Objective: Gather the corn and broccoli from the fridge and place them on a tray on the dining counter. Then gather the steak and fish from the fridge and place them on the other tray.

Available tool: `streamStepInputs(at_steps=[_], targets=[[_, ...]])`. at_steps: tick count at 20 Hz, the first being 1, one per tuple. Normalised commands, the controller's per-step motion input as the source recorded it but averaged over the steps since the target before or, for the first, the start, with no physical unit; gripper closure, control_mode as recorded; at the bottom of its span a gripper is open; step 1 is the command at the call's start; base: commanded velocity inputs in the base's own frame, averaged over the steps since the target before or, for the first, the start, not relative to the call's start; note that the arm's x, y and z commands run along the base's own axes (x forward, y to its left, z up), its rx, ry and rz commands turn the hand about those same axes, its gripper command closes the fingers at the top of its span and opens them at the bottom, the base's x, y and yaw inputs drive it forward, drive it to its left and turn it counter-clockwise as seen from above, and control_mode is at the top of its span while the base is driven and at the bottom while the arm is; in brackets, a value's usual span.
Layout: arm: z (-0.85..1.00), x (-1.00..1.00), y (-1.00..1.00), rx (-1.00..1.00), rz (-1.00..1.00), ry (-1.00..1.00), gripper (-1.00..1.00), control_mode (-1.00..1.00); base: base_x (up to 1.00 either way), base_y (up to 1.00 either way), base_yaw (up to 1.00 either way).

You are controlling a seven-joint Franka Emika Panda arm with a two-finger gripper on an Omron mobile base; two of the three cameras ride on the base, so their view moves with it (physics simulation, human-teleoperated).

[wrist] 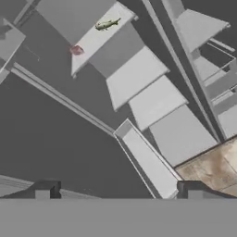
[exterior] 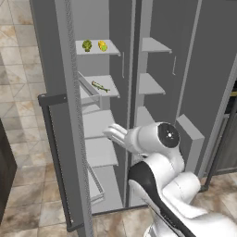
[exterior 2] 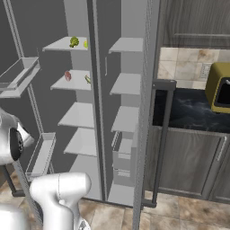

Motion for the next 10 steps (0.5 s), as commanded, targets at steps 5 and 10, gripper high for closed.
streamStepInputs(at_steps=[5,10], targets=[[0.05,0.81,-0.3,0.2,0.65,0.0,-1.0,-1.0,0.0,0.0,0.0],[0.01,0.98,-0.01,0.07,0.58,0.0,-1.0,-1.0,0.0,0.0,0.0]])
